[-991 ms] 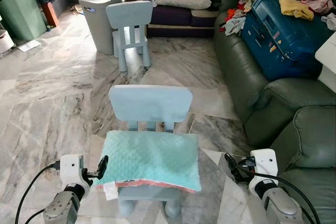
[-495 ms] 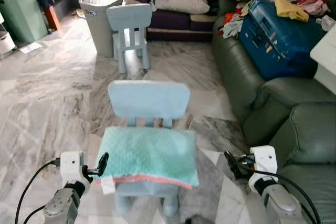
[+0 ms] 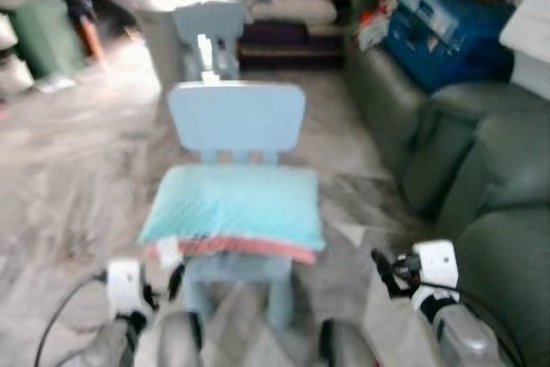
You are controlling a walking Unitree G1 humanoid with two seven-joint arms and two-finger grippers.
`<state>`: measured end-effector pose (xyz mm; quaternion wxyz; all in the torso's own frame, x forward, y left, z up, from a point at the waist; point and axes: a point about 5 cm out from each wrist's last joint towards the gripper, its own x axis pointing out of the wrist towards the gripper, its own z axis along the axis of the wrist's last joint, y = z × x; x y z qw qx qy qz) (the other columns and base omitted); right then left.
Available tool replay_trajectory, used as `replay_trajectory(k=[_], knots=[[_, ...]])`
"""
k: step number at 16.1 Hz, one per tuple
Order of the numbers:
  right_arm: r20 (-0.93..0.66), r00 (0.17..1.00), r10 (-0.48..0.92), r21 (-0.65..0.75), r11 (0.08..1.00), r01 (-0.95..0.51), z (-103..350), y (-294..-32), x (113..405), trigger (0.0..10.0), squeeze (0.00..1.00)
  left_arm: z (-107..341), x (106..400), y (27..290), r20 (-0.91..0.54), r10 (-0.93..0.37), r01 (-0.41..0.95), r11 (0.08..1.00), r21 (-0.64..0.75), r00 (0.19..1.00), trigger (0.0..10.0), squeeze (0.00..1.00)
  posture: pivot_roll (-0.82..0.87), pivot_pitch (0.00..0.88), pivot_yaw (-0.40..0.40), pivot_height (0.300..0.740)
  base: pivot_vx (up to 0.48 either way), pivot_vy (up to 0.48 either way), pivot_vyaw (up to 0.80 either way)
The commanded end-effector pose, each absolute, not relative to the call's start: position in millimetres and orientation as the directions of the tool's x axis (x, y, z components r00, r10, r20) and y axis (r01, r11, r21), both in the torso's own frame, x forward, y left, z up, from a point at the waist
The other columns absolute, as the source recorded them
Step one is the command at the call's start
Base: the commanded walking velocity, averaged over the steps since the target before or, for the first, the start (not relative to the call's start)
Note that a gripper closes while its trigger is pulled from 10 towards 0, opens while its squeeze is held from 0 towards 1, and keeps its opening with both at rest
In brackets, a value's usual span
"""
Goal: Move the pillow to the sofa
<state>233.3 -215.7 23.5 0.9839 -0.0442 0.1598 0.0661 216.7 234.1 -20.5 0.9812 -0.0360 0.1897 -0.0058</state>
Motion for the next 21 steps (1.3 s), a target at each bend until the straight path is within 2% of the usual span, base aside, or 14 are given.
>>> replay_trajectory(k=[1,9,10,14,17,21], knots=[[-0.308,0.944,0.116,-0.073,0.987,-0.145,26.0,-214.7,235.4,10.0,0.00,-7.9,228.7,244.6,-0.328,0.015,-0.021,1.000,-0.015,0.945,10.0,0.00,-0.14,0.000,-0.040,0.520,0.000,0.000,0.00],[-0.285,0.950,0.123,-0.095,0.983,-0.156,31.3,-214.1,246.1,10.0,0.00,7.5,240.4,256.5,-0.263,0.124,-0.119,0.992,0.034,0.957,10.0,0.00,-0.13,0.003,-0.040,0.460,0.000,0.000,0.00],[-0.271,0.953,0.136,-0.109,0.979,-0.170,35.6,-213.2,251.3,10.0,0.00,17.7,246.7,260.0,-0.211,0.162,-0.156,0.987,0.044,0.964,10.0,0.00,-0.13,0.003,-0.039,0.460,0.000,0.000,0.00],[-0.242,0.958,0.156,-0.122,0.974,-0.190,44.5,-210.6,262.0,10.0,0.00,39.2,262.8,262.6,-0.125,0.179,-0.175,0.984,0.039,0.976,10.0,0.00,-0.13,0.004,-0.038,0.430,0.000,0.000,0.00],[-0.176,0.965,0.193,-0.141,0.965,-0.219,63.0,-204.0,278.3,10.0,0.00,68.5,282.8,265.4,-0.029,0.196,-0.195,0.980,0.036,0.980,10.0,0.00,-0.13,0.010,-0.037,0.430,0.000,0.000,0.00],[-0.022,0.964,0.264,-0.166,0.950,-0.264,112.3,-185.0,309.9,10.0,0.00,107.8,301.1,279.4,0.093,0.261,-0.265,0.964,0.030,0.961,10.0,0.00,-0.12,0.029,-0.028,0.420,0.000,0.000,0.00]])
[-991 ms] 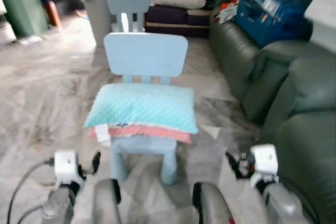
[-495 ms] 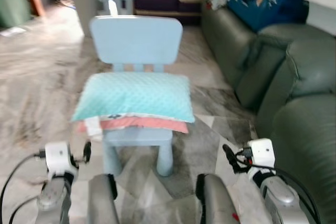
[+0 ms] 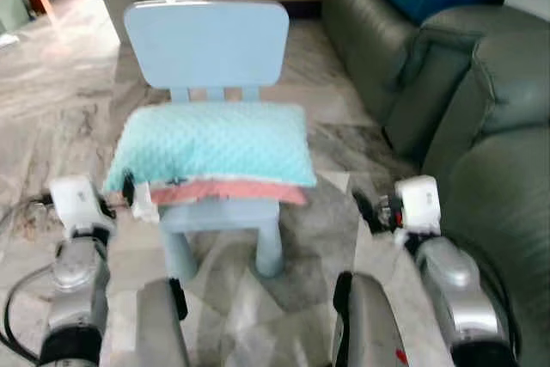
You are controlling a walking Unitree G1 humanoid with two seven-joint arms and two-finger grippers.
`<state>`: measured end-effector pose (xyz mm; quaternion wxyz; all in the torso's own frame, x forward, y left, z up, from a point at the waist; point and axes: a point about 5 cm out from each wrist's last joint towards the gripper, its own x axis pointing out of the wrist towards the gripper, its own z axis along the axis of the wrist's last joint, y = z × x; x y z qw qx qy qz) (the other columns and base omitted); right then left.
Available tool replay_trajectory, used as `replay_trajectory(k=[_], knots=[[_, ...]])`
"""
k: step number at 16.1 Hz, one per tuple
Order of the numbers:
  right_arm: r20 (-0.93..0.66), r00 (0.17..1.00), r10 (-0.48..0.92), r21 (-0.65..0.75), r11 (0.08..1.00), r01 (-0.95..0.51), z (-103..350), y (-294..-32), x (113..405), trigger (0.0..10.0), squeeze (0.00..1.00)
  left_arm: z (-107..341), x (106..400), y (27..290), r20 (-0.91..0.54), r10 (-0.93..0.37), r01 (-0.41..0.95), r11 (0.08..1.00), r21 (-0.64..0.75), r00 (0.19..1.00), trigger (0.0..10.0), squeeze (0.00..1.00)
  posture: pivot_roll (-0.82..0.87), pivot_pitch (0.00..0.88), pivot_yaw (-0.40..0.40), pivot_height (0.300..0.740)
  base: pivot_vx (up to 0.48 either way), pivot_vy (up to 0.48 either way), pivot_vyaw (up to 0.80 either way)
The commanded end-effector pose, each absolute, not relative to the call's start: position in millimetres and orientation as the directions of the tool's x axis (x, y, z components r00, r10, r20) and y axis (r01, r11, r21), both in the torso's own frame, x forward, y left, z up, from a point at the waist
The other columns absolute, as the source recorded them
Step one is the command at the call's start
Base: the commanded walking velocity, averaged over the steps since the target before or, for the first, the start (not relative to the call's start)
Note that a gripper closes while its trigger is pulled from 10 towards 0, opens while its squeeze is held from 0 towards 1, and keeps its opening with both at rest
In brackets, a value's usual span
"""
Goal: Move the pillow to the sofa
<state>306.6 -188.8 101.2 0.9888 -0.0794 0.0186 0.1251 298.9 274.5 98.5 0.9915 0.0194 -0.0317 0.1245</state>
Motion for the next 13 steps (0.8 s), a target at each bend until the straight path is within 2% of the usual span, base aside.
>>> replay_trajectory(k=[1,3,6,8,10,13], knots=[[0.012,0.961,0.276,-0.156,0.950,-0.271,122.4,-181.1,315.4,10.0,0.00,113.4,303.4,283.3,0.104,0.272,-0.276,0.961,0.031,0.957,10.0,0.00,-0.12,0.033,-0.028,0.405,0.000,0.000,0.00],[0.071,0.952,0.297,-0.152,0.947,-0.284,141.1,-173.3,325.2,10.0,0.00,126.9,309.0,289.2,0.125,0.287,-0.293,0.955,0.036,0.950,10.0,0.00,-0.11,0.049,-0.026,0.390,0.000,0.000,0.00],[0.127,0.932,0.339,-0.035,0.941,-0.338,162.2,-158.6,339.8,10.0,0.00,134.0,316.2,308.5,0.087,0.384,-0.384,0.923,-0.014,0.919,10.0,0.00,-0.08,0.090,-0.042,0.390,0.000,0.000,0.00],[0.143,0.912,0.384,0.081,0.914,-0.398,172.2,-145.3,353.2,10.0,0.00,152.2,323.0,323.8,0.116,0.426,-0.428,0.904,-0.006,0.897,10.0,0.00,-0.06,0.125,-0.048,0.390,0.000,0.000,0.00],[0.164,0.894,0.417,0.112,0.892,-0.437,181.2,-135.4,362.9,10.0,0.00,161.5,328.1,332.8,0.104,0.441,-0.440,0.898,-0.030,0.892,10.0,0.00,-0.06,0.150,-0.045,0.390,0.000,0.000,0.00],[0.173,0.849,0.499,0.183,0.831,-0.525,206.8,-117.1,387.9,10.0,0.00,179.1,349.2,338.0,0.024,0.425,-0.407,0.880,-0.244,0.905,10.0,0.00,-0.05,0.209,-0.042,0.390,0.000,0.000,0.00]])
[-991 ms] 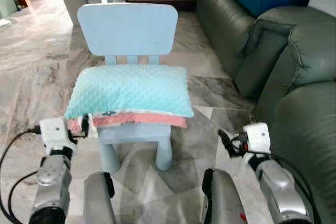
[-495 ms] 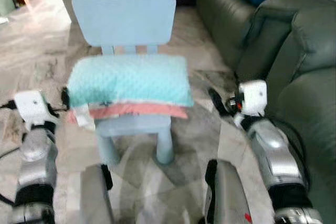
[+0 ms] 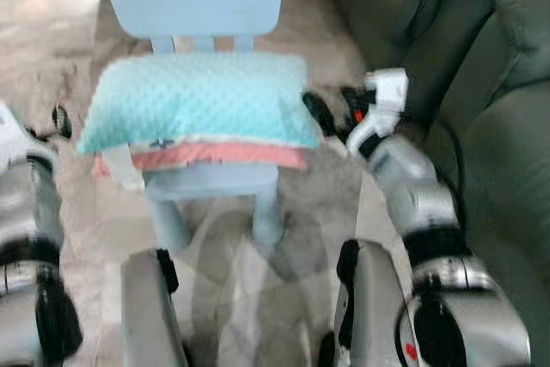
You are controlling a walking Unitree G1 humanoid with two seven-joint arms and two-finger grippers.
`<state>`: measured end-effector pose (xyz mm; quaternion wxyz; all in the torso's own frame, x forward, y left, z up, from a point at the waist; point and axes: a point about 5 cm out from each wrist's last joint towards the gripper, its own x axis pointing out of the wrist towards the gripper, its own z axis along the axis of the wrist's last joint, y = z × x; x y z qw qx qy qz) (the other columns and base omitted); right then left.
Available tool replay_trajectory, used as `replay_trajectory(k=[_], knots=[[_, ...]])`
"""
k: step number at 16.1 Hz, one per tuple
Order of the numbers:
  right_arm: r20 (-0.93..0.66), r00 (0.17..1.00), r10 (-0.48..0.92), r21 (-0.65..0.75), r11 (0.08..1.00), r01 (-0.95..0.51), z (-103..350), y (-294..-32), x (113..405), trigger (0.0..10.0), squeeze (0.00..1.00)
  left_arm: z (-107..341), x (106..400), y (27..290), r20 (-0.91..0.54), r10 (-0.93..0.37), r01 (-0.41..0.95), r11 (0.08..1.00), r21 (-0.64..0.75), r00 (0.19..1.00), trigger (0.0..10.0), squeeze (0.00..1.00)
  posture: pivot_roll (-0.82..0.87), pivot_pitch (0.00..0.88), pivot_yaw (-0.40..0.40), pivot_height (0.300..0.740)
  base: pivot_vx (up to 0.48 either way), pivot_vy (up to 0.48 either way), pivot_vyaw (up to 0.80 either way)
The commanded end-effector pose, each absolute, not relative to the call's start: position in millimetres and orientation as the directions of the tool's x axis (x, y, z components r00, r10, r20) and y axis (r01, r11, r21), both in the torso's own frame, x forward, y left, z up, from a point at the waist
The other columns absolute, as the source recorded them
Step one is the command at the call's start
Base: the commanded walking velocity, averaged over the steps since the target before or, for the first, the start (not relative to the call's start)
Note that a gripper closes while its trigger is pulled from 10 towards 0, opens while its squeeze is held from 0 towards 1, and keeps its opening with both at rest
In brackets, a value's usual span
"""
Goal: Move the pillow to the sofa
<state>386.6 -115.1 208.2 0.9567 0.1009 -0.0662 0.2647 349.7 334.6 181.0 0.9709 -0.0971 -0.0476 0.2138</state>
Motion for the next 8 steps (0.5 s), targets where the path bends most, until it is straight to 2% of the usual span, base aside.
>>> replay_trajectory(k=[1,5,8], knots=[[0.179,0.837,0.517,0.194,0.815,-0.545,211.4,-115.1,390.3,10.0,0.00,184.2,353.1,337.2,0.022,0.411,-0.388,0.877,-0.283,0.911,10.0,0.00,-0.05,0.227,-0.042,0.390,0.000,0.000,0.00],[0.192,0.808,0.558,0.235,0.773,-0.590,227.6,-113.2,401.8,10.0,0.00,208.7,374.5,320.3,0.030,0.301,-0.262,0.870,-0.417,0.953,10.0,0.00,-0.07,0.275,-0.038,0.390,0.000,0.000,0.00],[0.175,0.812,0.557,0.204,0.786,-0.583,227.6,-111.9,404.1,10.0,0.00,222.2,385.3,306.5,0.043,0.255,-0.213,0.878,-0.428,0.966,10.0,0.00,-0.08,0.304,-0.030,0.390,0.000,0.000,0.00]])
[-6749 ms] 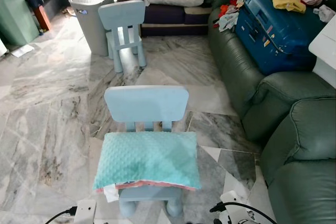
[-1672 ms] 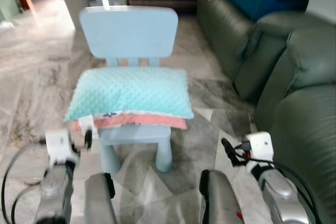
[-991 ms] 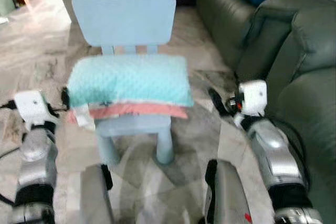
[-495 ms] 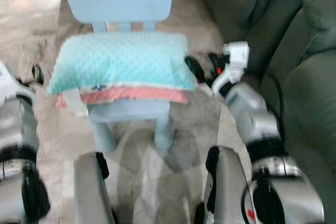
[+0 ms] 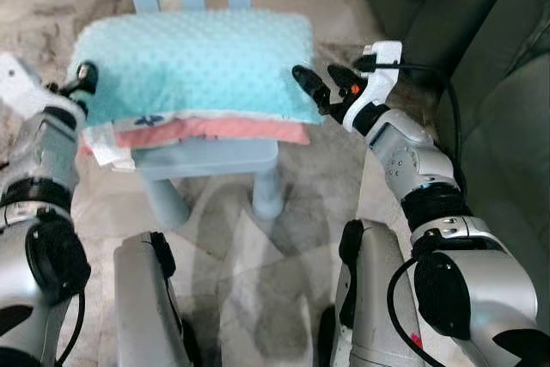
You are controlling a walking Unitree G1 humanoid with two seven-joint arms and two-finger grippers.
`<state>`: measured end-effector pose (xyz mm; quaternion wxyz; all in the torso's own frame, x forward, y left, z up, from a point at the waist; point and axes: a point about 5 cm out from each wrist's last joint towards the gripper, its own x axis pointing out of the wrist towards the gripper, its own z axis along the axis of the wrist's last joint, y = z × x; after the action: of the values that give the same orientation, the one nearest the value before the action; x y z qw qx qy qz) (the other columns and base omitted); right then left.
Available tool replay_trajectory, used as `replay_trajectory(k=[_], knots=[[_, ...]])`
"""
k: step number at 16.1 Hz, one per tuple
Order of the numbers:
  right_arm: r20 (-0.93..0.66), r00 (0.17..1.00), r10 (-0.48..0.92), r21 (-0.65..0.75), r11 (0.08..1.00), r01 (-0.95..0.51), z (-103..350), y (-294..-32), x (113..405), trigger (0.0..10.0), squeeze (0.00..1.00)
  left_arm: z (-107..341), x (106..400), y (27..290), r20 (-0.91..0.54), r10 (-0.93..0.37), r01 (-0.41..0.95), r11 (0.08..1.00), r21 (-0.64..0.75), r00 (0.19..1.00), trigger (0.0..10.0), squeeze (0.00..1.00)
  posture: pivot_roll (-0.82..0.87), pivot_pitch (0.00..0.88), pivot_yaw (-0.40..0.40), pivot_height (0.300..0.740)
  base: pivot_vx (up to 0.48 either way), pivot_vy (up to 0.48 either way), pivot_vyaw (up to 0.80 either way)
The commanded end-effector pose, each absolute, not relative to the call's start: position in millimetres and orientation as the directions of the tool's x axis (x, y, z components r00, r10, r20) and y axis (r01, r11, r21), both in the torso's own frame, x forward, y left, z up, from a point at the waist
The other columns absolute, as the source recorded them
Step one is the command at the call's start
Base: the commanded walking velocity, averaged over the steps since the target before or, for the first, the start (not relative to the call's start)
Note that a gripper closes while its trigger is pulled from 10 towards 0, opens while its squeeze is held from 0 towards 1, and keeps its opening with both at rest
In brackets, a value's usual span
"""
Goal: Move the pillow to the sofa
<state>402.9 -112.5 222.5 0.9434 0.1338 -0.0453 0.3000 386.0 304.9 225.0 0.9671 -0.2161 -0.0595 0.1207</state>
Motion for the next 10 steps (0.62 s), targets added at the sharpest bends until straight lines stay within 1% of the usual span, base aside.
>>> replay_trajectory(k=[1,2,4,7,9,10], knots=[[0.172,0.818,0.548,0.175,0.801,-0.573,227.3,-112.4,404.7,10.0,0.00,225.6,386.7,305.2,0.051,0.254,-0.209,0.881,-0.424,0.966,10.0,0.00,-0.09,0.310,-0.027,0.390,0.000,0.000,0.00],[0.176,0.820,0.544,0.166,0.805,-0.569,227.9,-113.2,405.2,10.0,0.00,227.5,387.3,304.9,0.054,0.251,-0.207,0.886,-0.416,0.966,10.0,0.00,-0.09,0.318,-0.026,0.390,0.000,0.000,0.00],[0.195,0.847,0.494,0.158,0.836,-0.525,233.4,-118.8,408.8,10.0,0.00,240.7,386.8,310.9,0.095,0.318,-0.255,0.878,-0.404,0.943,10.0,0.00,-0.10,0.327,-0.025,0.390,0.000,0.000,0.00],[0.205,0.851,0.483,0.159,0.842,-0.516,238.0,-120.6,410.7,10.0,0.00,256.2,381.8,324.9,0.146,0.384,-0.295,0.860,-0.417,0.912,10.0,0.00,-0.10,0.336,-0.030,0.390,0.000,0.000,0.00],[0.215,0.846,0.488,0.179,0.832,-0.525,238.3,-119.8,411.4,10.0,0.00,251.5,375.5,337.8,0.104,0.430,-0.339,0.818,-0.464,0.897,10.0,0.00,-0.10,0.336,-0.034,0.390,0.000,0.000,0.00],[0.216,0.835,0.506,0.209,0.811,-0.546,237.6,-117.8,411.1,10.0,0.00,247.9,374.3,340.3,0.076,0.430,-0.328,0.780,-0.533,0.900,10.0,0.00,-0.10,0.339,-0.036,0.390,0.000,0.000,0.00]])
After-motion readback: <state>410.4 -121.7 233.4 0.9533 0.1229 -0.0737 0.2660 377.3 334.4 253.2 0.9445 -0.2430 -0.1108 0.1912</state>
